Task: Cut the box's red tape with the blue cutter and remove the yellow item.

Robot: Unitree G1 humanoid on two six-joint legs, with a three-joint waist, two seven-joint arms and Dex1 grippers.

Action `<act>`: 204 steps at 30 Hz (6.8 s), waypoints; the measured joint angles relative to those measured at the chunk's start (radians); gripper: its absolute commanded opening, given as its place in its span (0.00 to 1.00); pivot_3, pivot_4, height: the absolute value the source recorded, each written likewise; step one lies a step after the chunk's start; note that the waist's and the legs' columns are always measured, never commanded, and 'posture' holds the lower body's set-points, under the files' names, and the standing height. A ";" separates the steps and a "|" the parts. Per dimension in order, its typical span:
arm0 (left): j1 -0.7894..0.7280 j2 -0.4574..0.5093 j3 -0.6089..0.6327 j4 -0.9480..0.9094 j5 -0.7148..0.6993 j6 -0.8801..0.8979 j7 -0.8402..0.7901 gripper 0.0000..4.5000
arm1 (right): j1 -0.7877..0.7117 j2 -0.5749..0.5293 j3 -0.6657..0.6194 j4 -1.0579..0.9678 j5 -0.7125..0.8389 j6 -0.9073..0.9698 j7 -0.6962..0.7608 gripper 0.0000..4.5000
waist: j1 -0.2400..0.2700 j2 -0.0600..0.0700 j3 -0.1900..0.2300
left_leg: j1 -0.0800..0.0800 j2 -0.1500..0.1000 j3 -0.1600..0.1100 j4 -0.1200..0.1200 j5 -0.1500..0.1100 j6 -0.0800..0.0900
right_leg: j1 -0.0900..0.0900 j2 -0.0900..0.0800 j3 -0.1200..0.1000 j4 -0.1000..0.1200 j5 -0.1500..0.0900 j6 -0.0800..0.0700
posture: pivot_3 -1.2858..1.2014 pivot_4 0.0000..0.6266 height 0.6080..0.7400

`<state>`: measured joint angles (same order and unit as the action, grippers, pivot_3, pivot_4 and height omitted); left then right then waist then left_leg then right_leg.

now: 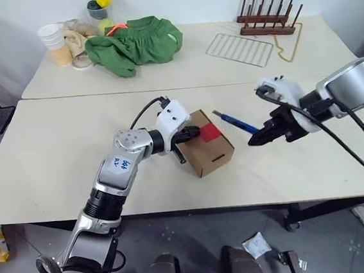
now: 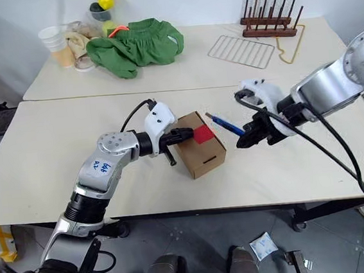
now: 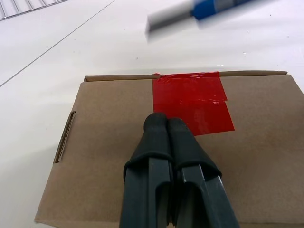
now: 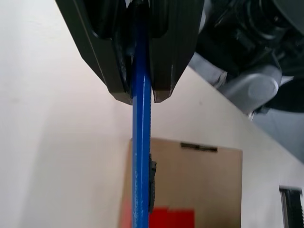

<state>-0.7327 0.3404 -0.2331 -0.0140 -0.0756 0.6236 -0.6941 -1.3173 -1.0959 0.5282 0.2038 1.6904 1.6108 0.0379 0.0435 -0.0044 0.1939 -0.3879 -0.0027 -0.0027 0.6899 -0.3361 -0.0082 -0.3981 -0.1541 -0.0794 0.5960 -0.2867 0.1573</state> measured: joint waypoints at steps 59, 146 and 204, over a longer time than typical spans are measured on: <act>0.017 -0.011 0.022 -0.013 -0.008 0.013 0.014 0.00 | 0.068 0.087 0.056 0.014 -0.050 -0.010 -0.003 0.03 | -0.015 0.000 0.000 | 0.000 0.000 0.000 0.000 0.000 0.000 | 0.000 0.000 0.000 0.000 0.000 0.000 | 0.52 0.24 1.00; 0.035 -0.014 0.037 -0.020 -0.024 -0.004 0.028 0.00 | 0.068 -0.065 0.022 -0.011 0.036 0.000 0.045 0.03 | -0.014 0.000 0.000 | -0.001 0.000 0.000 0.000 0.000 0.000 | 0.000 0.000 0.000 -0.001 0.000 0.000 | 0.52 0.24 1.00; 0.185 0.149 0.103 -0.031 -0.160 0.031 -0.045 0.00 | 0.704 0.485 -0.342 -0.046 -1.503 -1.197 0.851 0.01 | -0.028 0.000 0.000 | 0.001 0.002 0.002 0.003 -0.001 -0.002 | -0.001 0.002 0.002 0.002 0.002 0.002 | 0.52 0.24 1.00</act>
<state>-0.5479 0.4893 -0.1298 -0.0449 -0.2351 0.6550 -0.7390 -0.6130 -0.6112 0.1866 0.1579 0.1870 0.4138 0.8885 0.0160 -0.0039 0.1942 -0.3871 -0.0011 -0.0005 0.6924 -0.3370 -0.0104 -0.3986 -0.1519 -0.0779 0.5978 -0.2851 0.1590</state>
